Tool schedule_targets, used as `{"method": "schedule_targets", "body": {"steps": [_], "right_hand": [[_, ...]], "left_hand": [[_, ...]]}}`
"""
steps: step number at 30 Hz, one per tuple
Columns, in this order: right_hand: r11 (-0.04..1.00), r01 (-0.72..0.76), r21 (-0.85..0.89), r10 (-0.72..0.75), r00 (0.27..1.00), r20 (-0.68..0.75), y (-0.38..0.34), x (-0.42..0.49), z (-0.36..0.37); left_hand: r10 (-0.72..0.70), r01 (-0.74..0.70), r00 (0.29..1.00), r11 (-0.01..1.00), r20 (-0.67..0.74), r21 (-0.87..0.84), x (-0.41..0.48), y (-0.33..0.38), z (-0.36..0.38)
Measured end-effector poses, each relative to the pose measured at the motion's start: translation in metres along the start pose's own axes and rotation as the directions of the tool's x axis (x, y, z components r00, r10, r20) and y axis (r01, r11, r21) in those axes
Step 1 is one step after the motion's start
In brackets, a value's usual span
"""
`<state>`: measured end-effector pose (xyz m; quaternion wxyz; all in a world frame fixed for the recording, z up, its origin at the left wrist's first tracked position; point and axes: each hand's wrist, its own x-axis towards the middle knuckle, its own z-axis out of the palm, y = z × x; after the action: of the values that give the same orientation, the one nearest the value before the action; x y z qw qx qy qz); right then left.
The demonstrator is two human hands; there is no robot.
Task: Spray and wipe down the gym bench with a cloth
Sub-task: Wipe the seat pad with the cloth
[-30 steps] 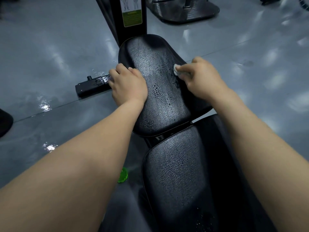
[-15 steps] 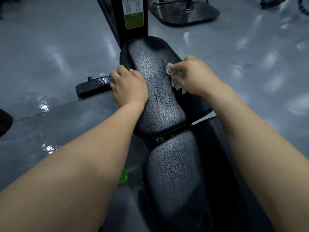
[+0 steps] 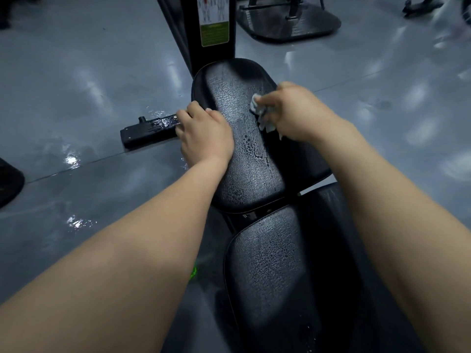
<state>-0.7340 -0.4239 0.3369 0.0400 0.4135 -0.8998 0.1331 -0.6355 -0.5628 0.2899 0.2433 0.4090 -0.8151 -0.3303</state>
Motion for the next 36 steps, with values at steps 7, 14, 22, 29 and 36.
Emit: {"method": "schedule_targets", "body": {"steps": [7,14,22,29,36], "right_hand": [[0.985,0.17,-0.019,-0.171,0.985,-0.026,-0.034,-0.037,0.016],[0.986,-0.164,-0.037,0.153,0.967,-0.205,0.003,-0.003,0.015],[0.974,0.217,0.059,-0.205,0.964,-0.168,-0.03,-0.041,0.032],[0.999,0.033,0.043,-0.023,0.975,-0.219,-0.021,0.008,0.027],[0.961,0.263,0.084,-0.248,0.956,-0.157,-0.043,-0.045,0.035]], "left_hand": [[0.0,0.0,1.0,1.0,0.013,-0.013,0.0,-0.001,-0.001],[-0.003,0.004,1.0,1.0,0.023,-0.023,0.0,-0.001,-0.002],[-0.03,0.033,0.999,0.992,0.023,-0.118,0.008,-0.007,0.002],[-0.055,0.06,0.998,0.963,0.024,-0.261,0.014,-0.013,0.004],[-0.092,0.109,0.994,0.904,0.06,-0.414,0.019,-0.017,0.002]]}}
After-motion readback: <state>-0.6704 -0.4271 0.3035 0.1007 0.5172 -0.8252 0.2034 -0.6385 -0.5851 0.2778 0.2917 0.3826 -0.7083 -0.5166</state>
